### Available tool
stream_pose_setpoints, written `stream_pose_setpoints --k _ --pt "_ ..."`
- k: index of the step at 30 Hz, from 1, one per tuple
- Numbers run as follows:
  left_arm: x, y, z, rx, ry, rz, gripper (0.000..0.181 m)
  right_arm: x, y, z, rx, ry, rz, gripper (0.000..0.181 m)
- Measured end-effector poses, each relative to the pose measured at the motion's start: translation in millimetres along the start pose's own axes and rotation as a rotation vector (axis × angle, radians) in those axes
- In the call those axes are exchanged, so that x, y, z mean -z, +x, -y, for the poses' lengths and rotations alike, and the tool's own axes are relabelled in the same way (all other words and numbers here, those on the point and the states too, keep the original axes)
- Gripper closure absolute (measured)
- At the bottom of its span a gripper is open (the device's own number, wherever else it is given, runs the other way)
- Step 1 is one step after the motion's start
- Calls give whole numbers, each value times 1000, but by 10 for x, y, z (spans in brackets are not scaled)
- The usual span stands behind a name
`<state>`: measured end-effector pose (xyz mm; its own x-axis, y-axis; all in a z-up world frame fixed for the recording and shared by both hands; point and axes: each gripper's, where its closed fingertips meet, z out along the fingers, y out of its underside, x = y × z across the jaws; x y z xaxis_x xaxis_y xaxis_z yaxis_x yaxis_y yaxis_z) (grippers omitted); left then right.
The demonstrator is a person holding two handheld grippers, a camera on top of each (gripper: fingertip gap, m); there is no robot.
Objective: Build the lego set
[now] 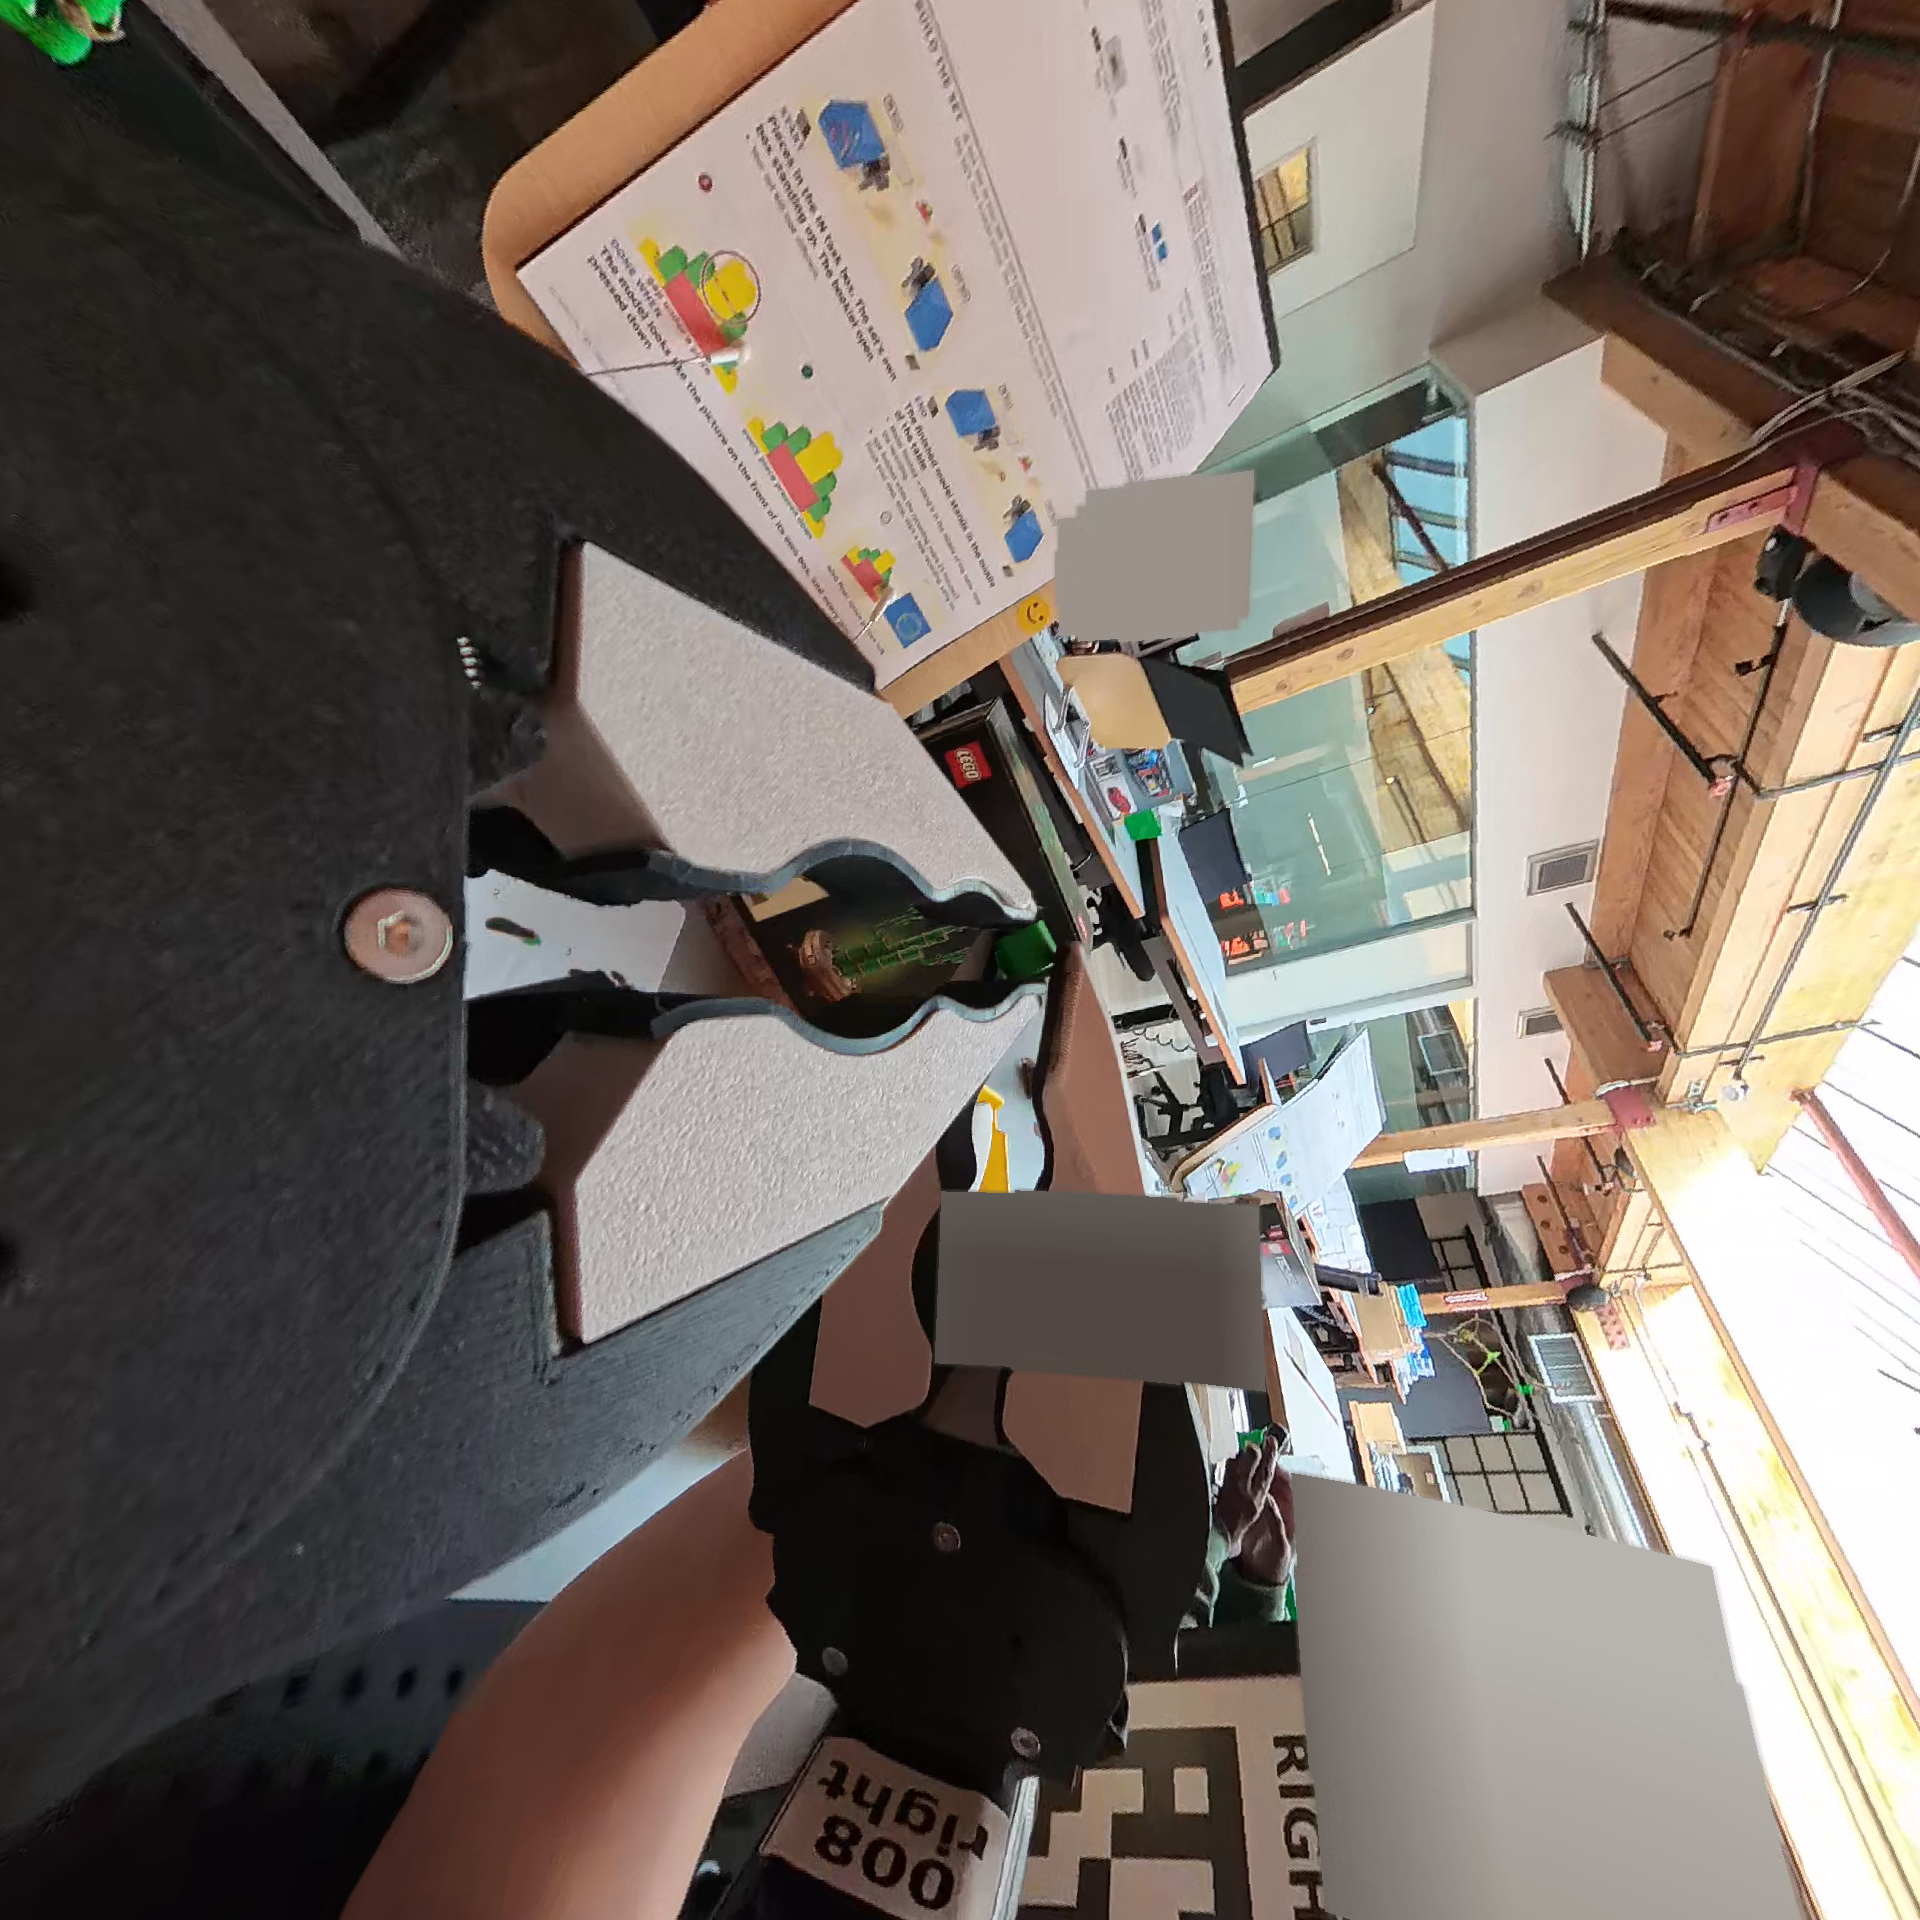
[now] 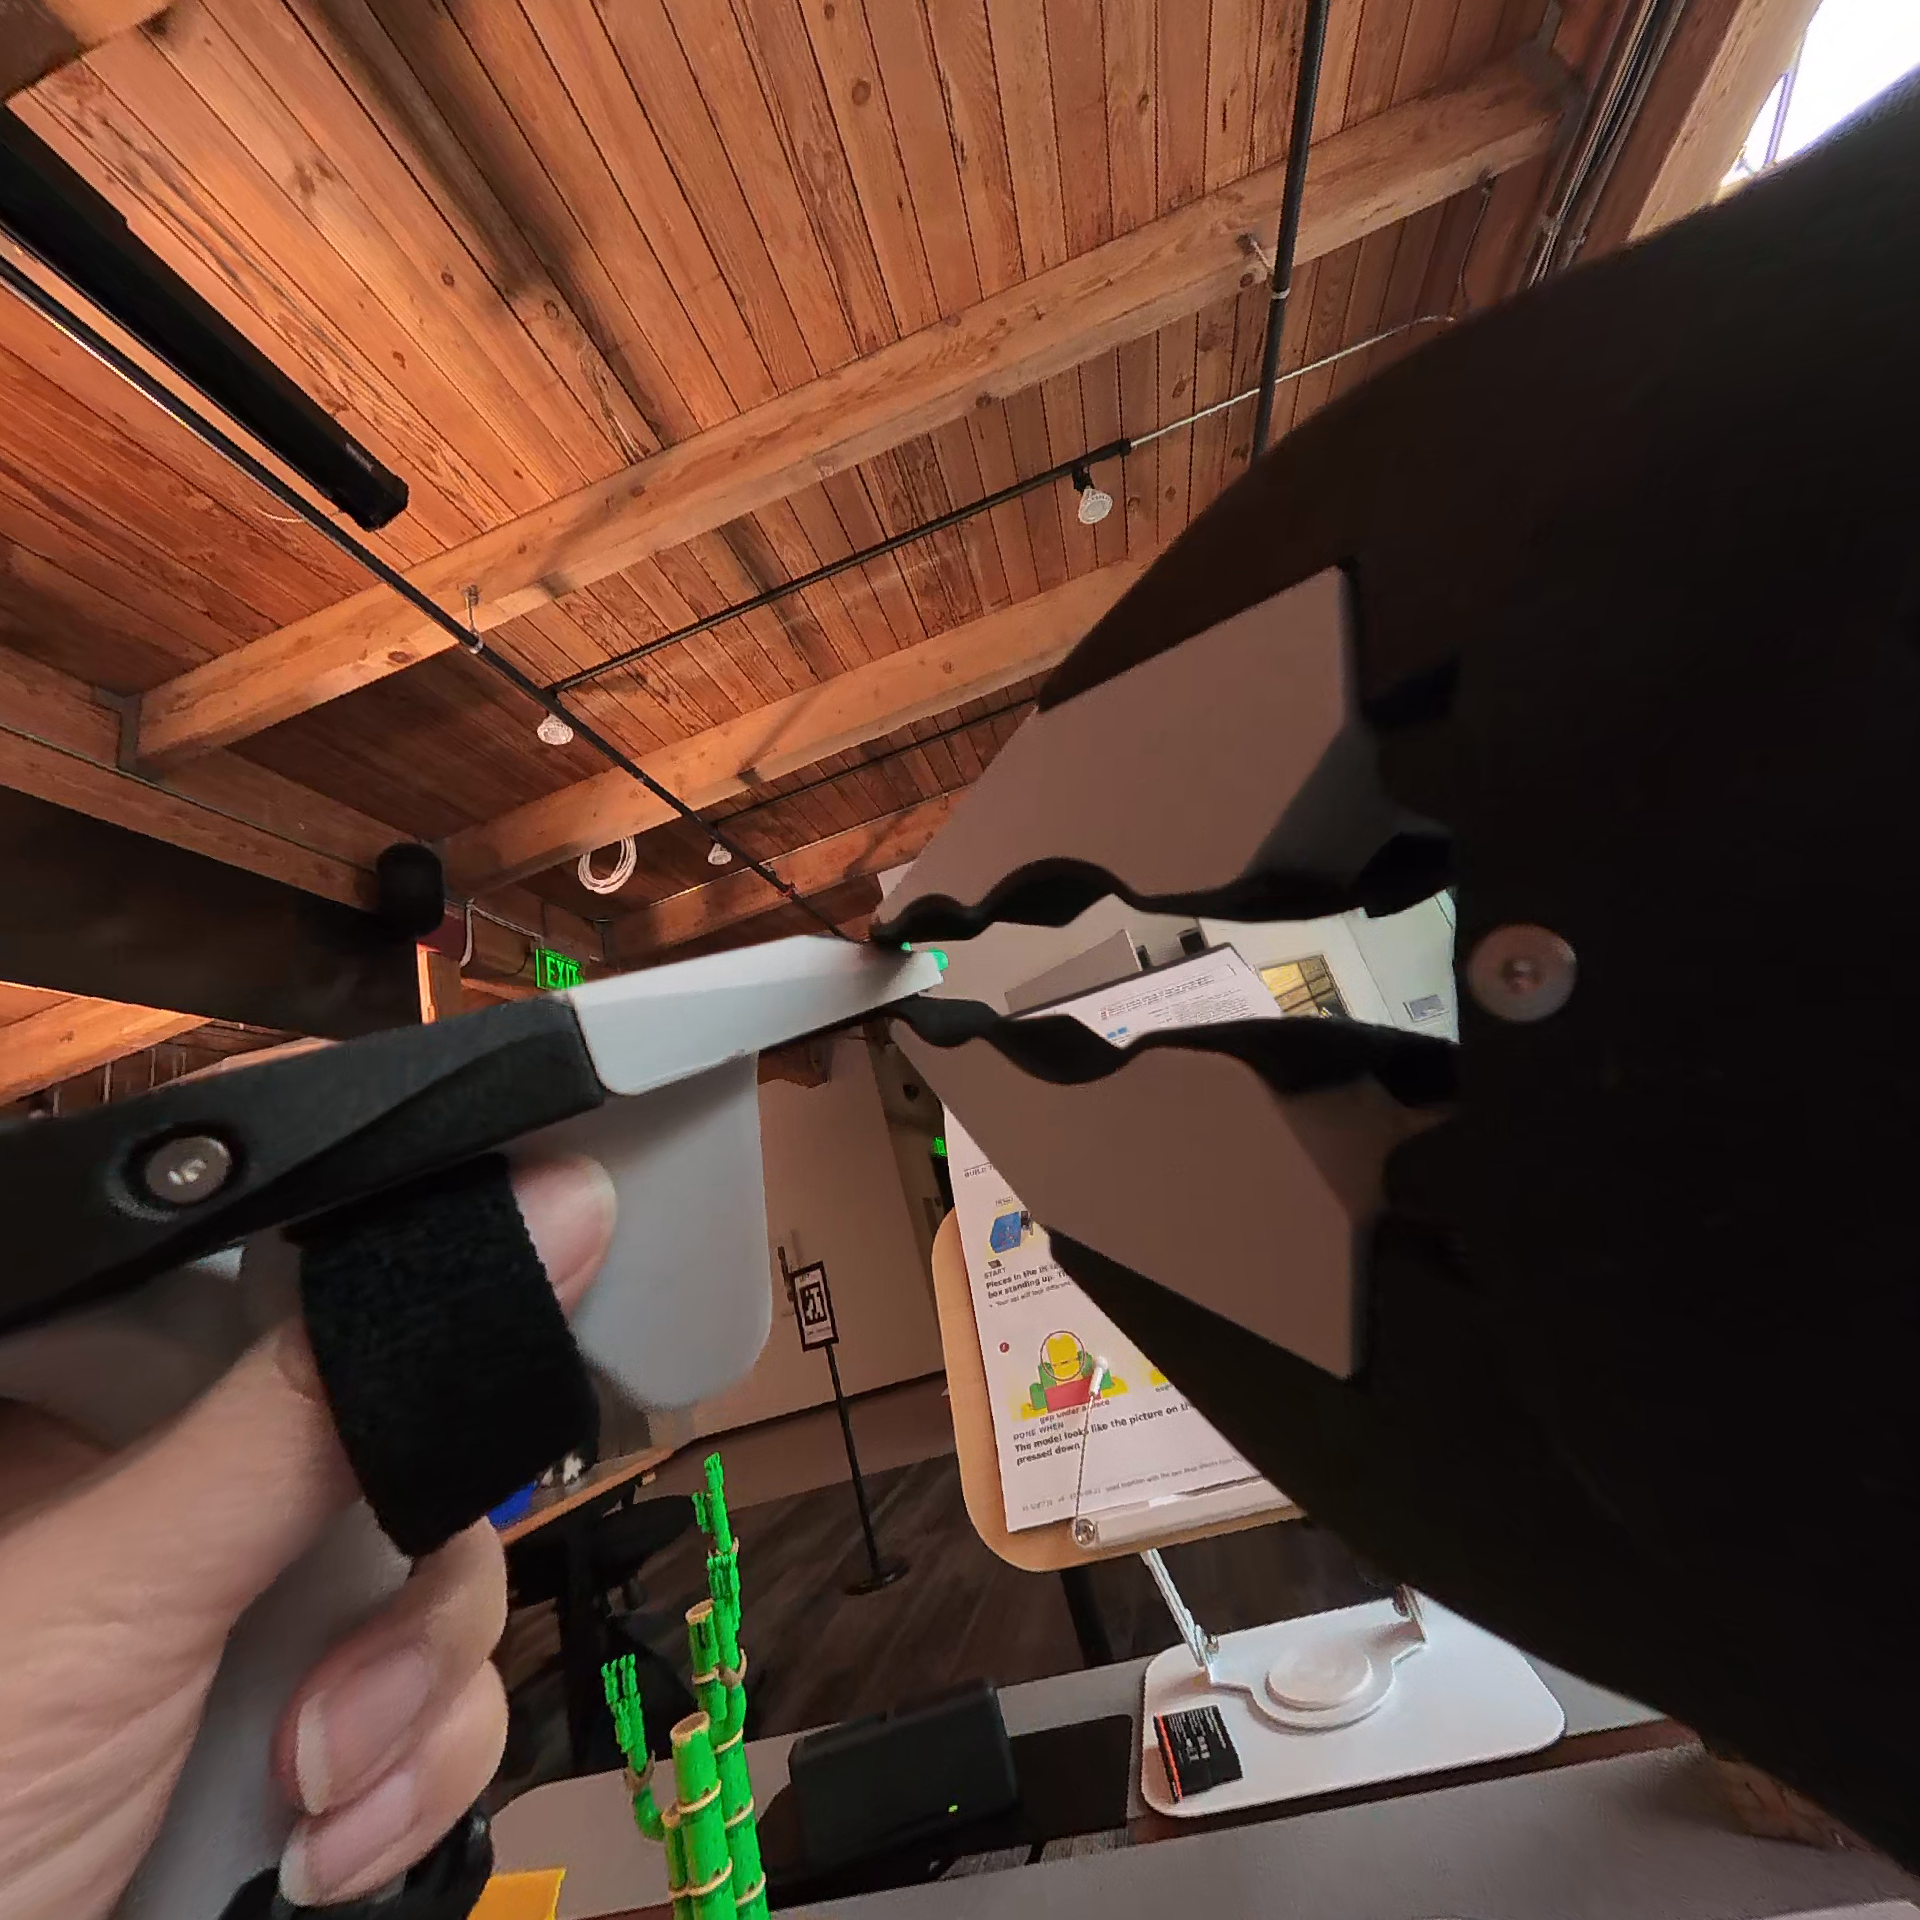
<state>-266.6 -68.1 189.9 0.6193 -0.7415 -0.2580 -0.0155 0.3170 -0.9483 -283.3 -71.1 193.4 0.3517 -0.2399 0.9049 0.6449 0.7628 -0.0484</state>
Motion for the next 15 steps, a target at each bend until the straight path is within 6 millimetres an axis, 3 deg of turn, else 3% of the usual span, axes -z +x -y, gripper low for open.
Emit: stream_pose_setpoints --k 7,15 --pt "11 19 52 -6 41 -7 175 10 49 24 -24 19 -32 171" --pt "44 40 14 61 7 -100 175 38 14 49 -124 72 65 165"
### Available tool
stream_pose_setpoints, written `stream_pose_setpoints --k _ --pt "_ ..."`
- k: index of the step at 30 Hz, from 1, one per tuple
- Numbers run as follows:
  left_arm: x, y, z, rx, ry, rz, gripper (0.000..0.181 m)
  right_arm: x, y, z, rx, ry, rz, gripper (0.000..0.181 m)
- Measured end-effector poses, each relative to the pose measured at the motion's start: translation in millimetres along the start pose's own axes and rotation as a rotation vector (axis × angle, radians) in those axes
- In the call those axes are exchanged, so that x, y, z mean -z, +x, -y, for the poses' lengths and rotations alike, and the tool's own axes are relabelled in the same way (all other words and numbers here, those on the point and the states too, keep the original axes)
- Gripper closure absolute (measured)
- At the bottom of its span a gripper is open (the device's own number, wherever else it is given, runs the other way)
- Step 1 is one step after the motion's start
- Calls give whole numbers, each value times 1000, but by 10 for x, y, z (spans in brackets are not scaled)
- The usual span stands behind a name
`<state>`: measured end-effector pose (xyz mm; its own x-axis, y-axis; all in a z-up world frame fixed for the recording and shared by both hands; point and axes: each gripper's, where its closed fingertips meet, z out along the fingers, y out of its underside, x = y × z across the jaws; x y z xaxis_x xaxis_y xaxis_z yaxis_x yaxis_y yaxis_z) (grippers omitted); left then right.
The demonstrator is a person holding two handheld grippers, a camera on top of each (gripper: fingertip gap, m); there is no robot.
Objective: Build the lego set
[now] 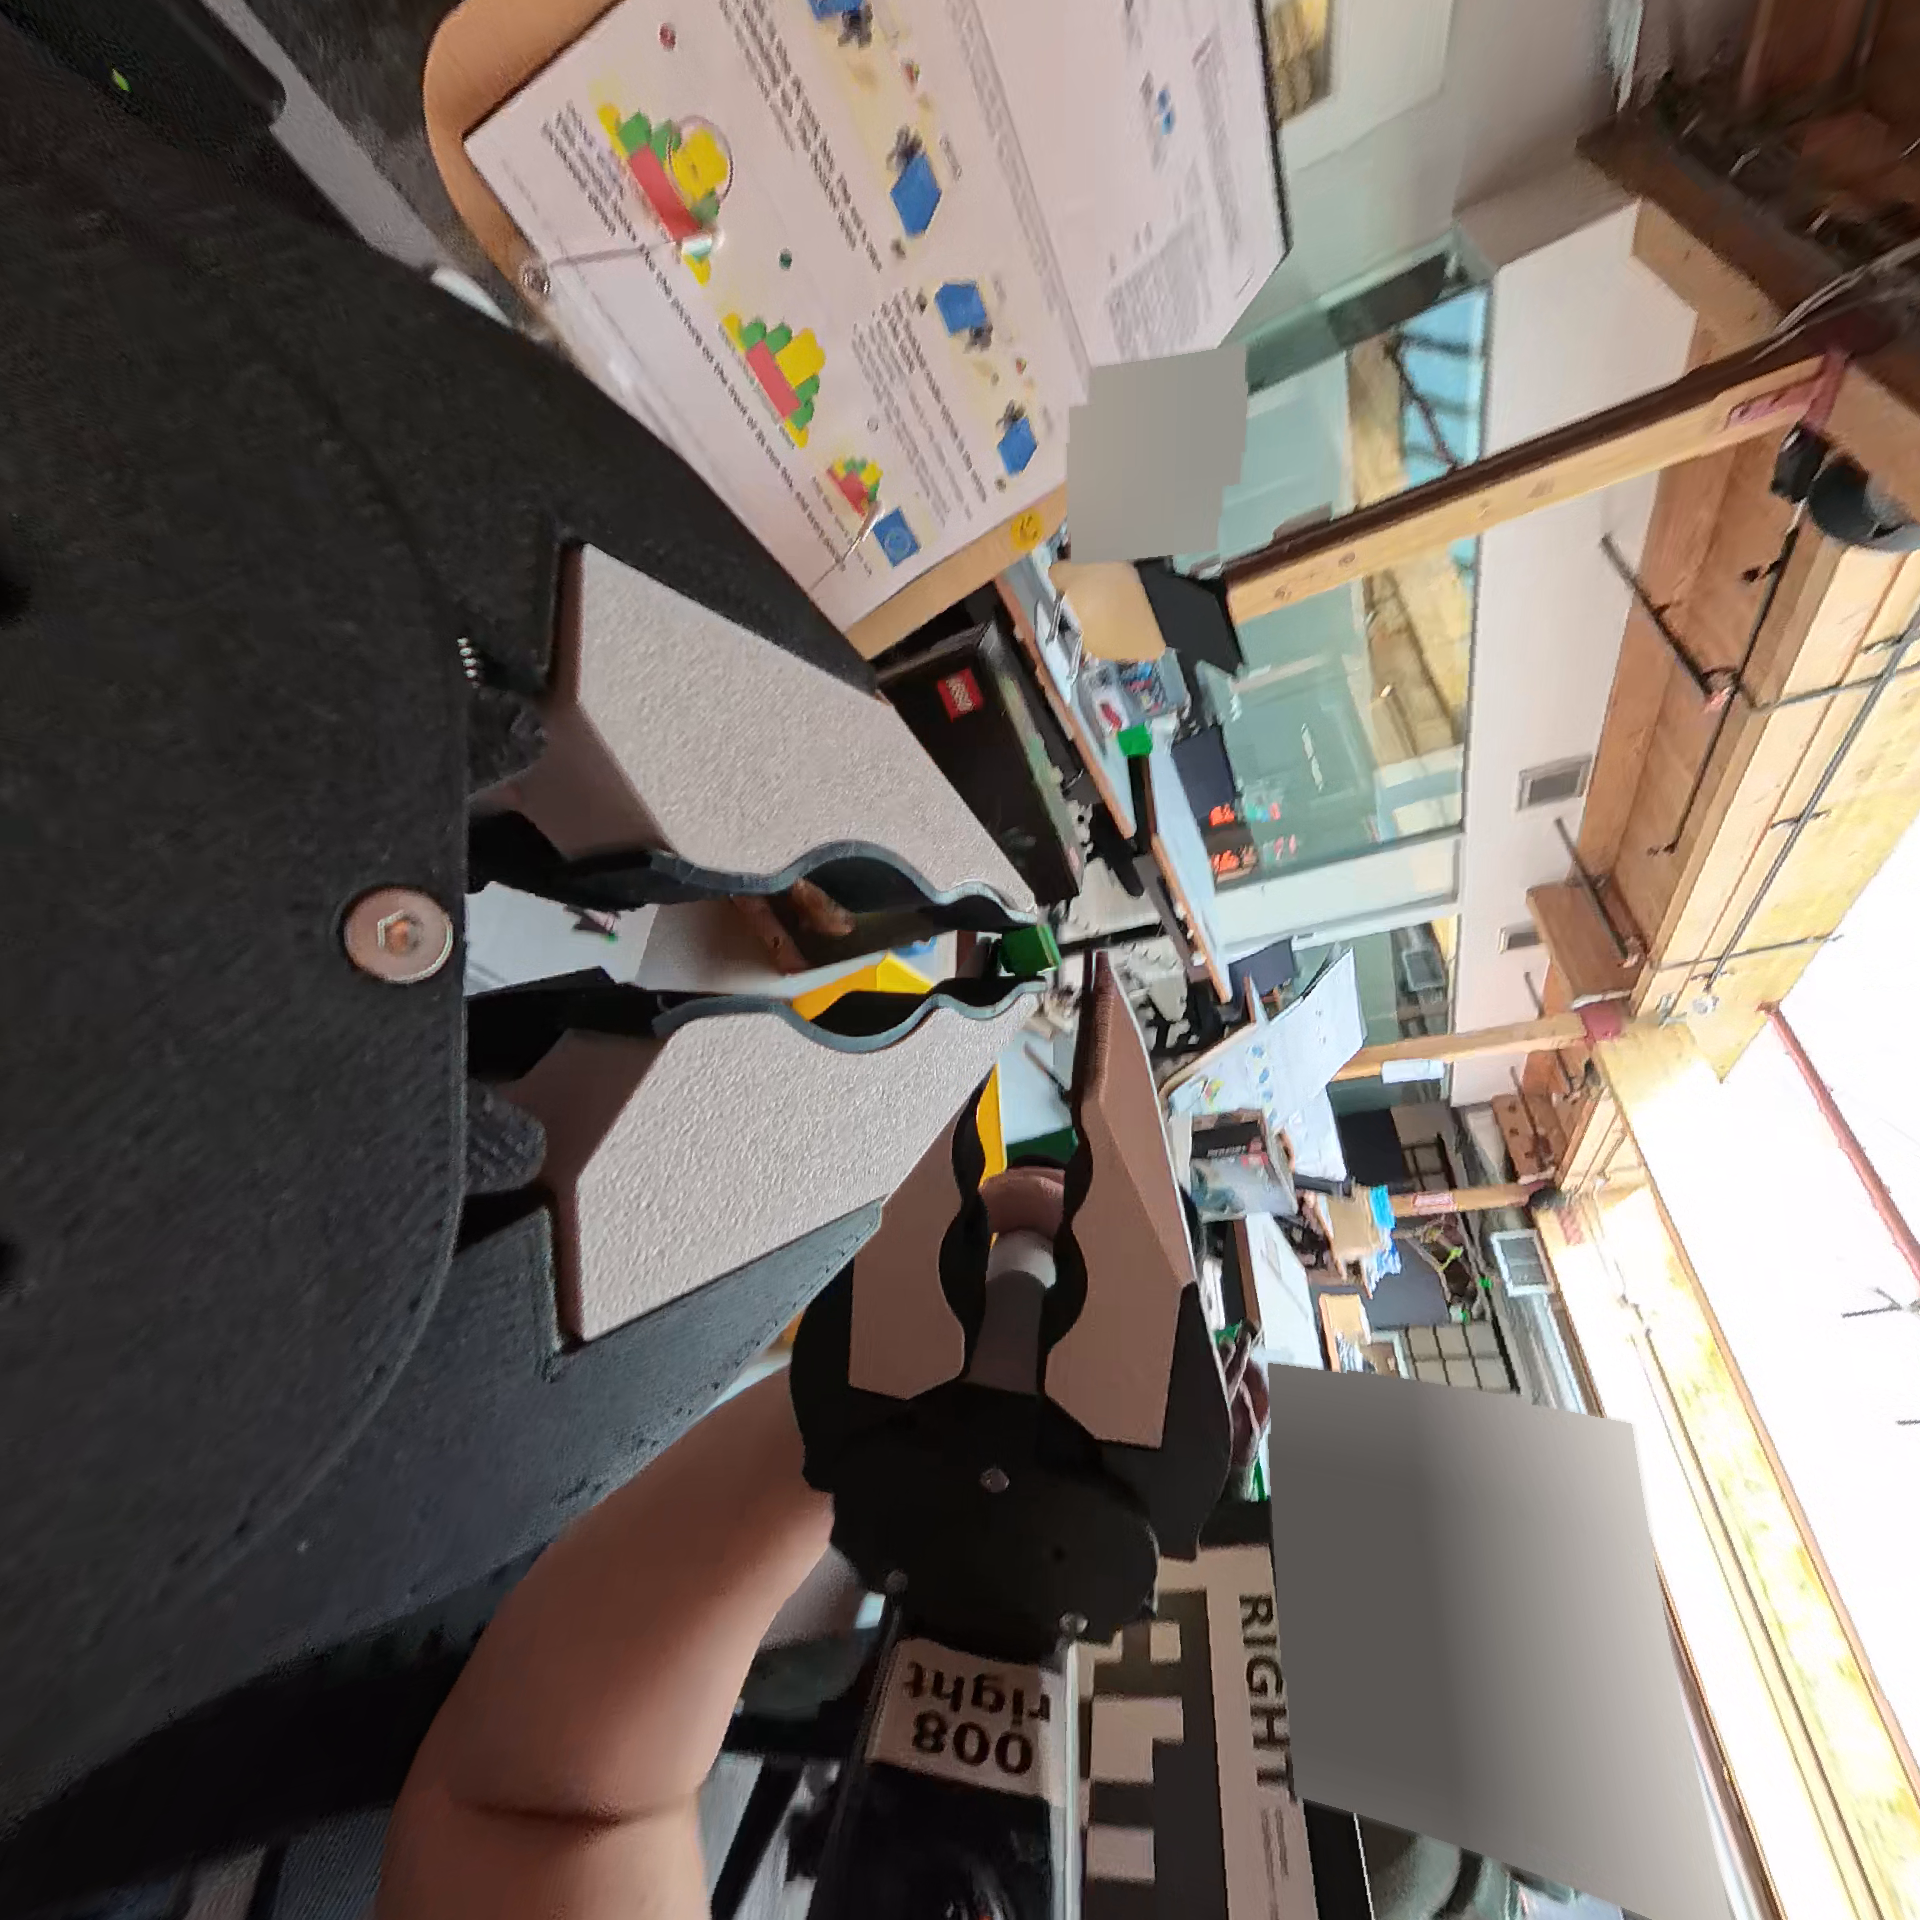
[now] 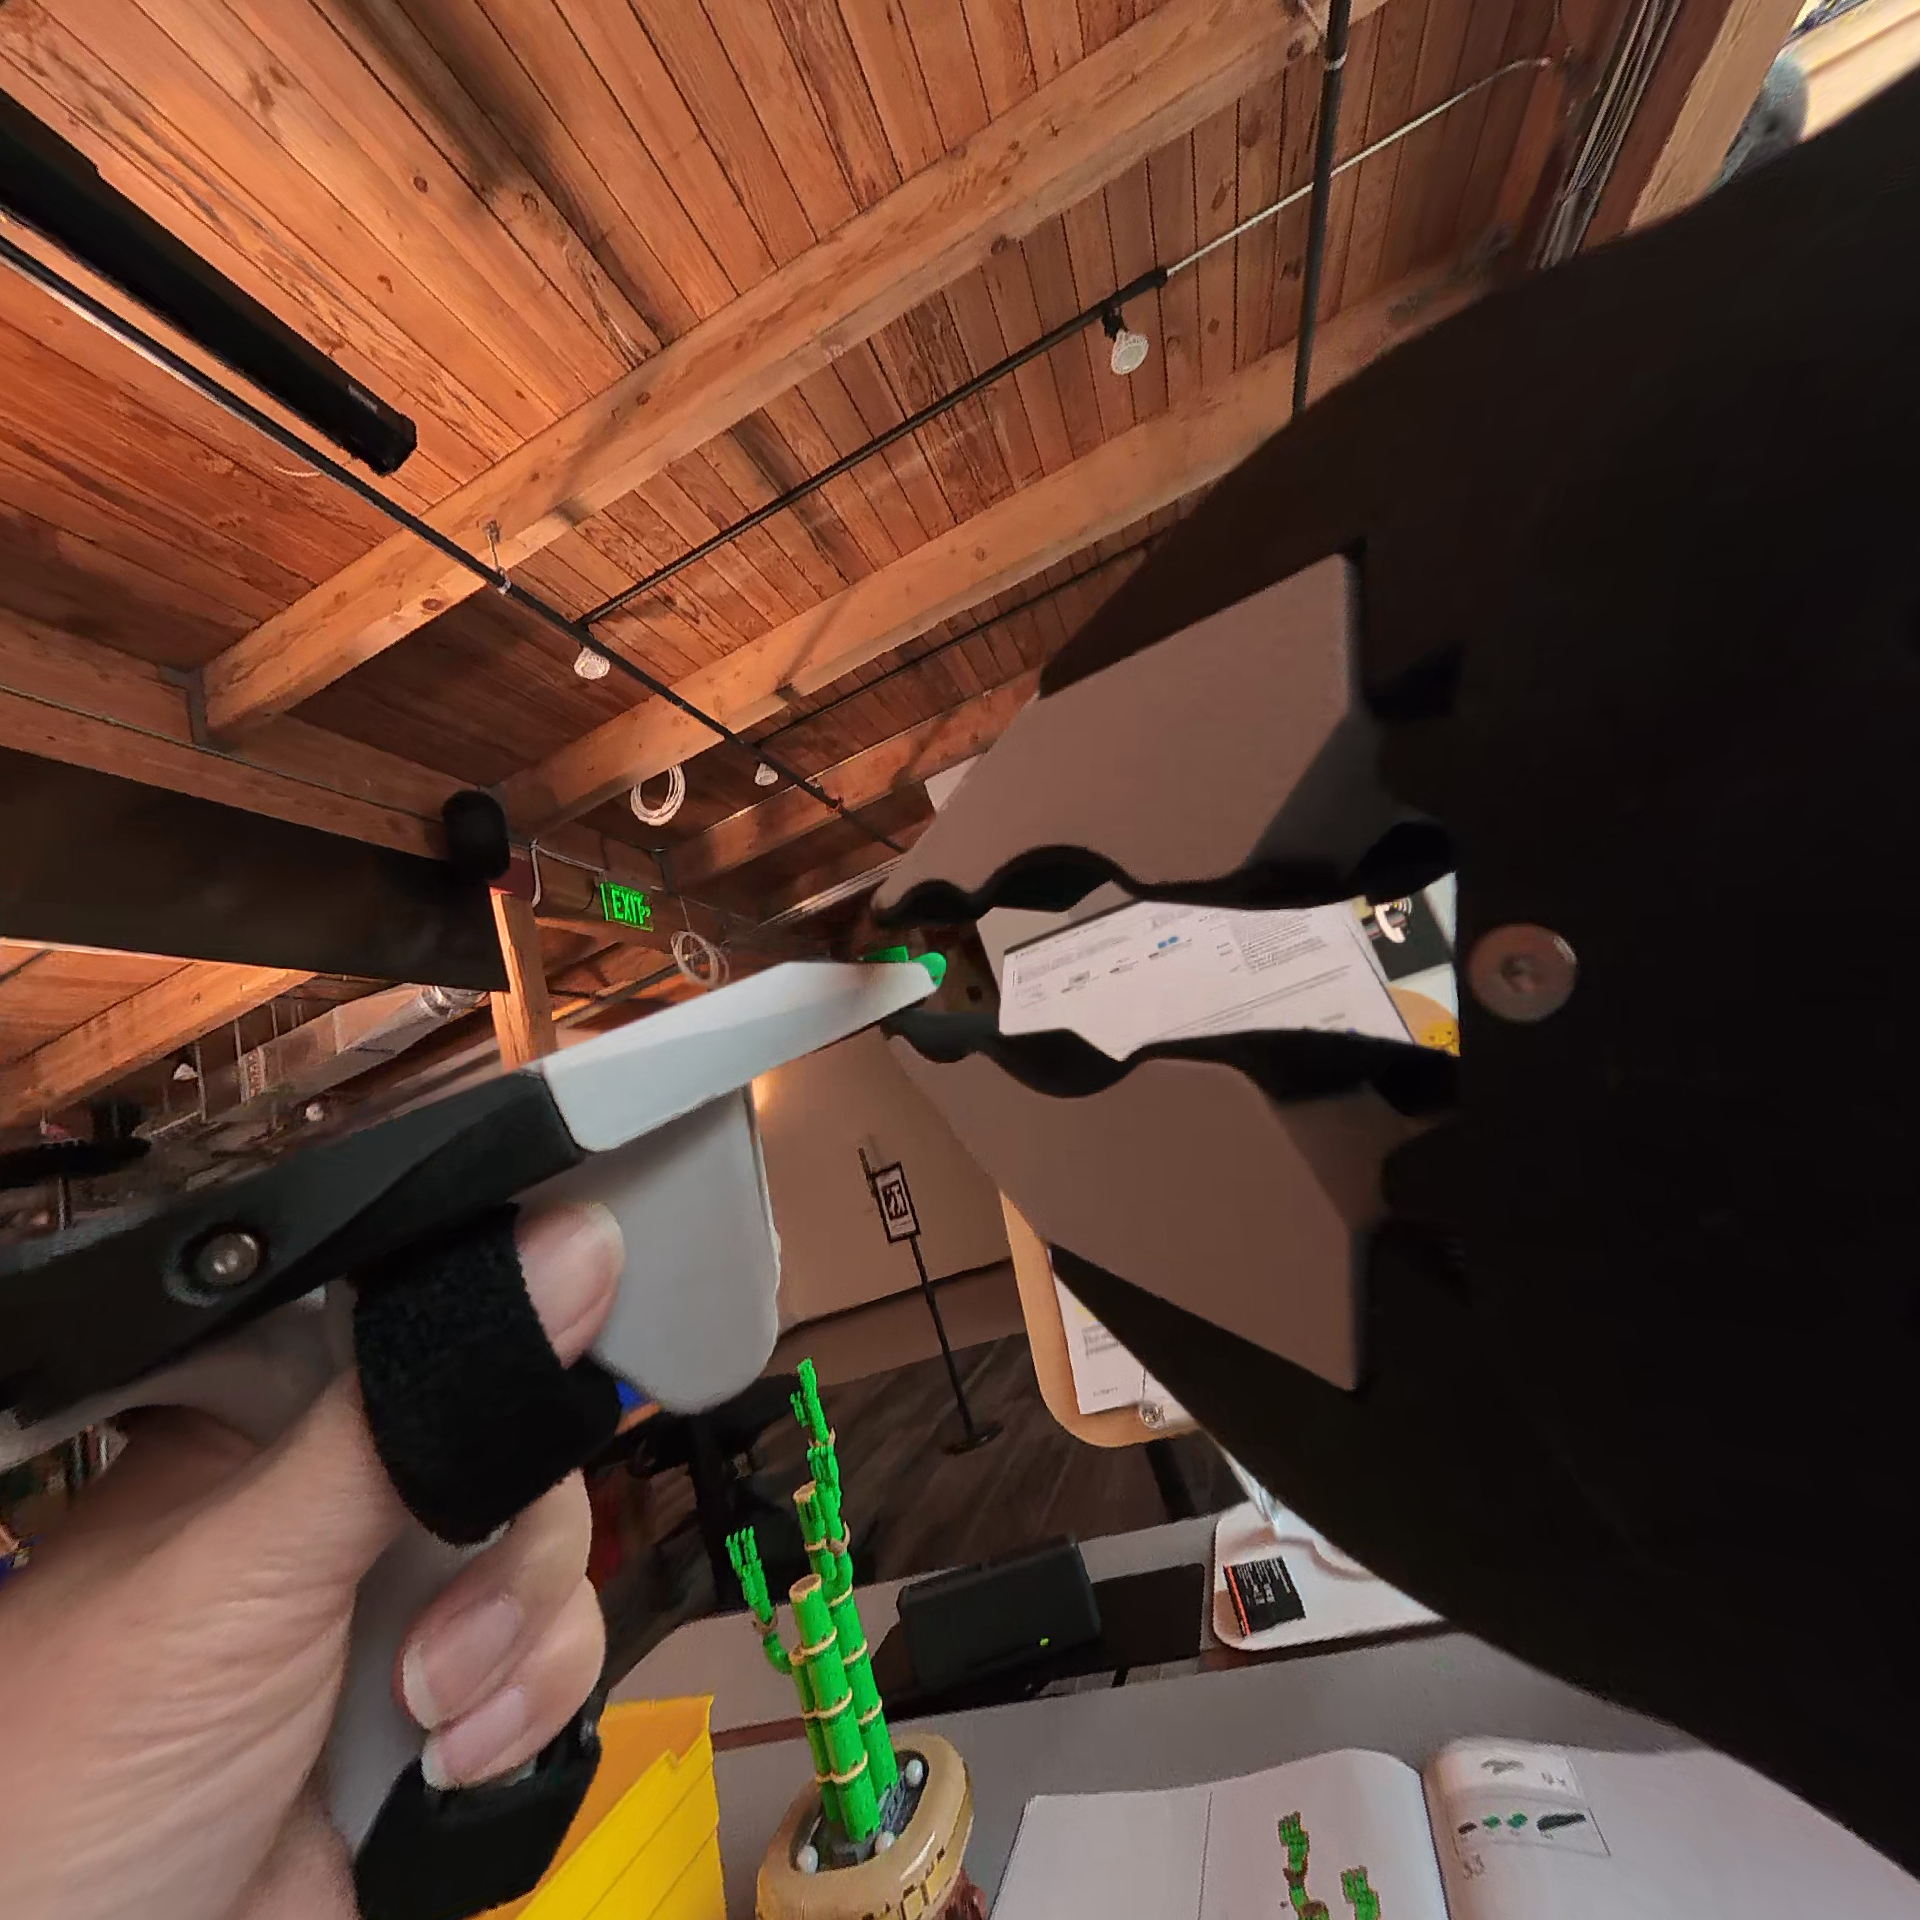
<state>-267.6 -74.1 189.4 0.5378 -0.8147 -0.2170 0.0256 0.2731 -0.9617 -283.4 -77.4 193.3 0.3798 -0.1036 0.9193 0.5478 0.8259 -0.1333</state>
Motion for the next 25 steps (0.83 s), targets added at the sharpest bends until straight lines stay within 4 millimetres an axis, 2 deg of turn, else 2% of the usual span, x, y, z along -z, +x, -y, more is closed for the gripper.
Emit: stream_pose_setpoints --k 6,12,16,18,25 --pt "82 124 -41 184 -36 -225 175 86 -76 12 -96 50 145 163" --pt "138 230 -38 327 -30 -395 175 200 -93 158 -206 179 227 159" --pt "140 329 -80 359 -54 -476 175 240 -101 193 -261 226 264 160" --pt "143 376 -89 372 -61 -509 175 277 -131 213 -281 251 303 170" --pt "148 444 -110 379 -69 -563 175 307 -146 220 -303 278 329 170"
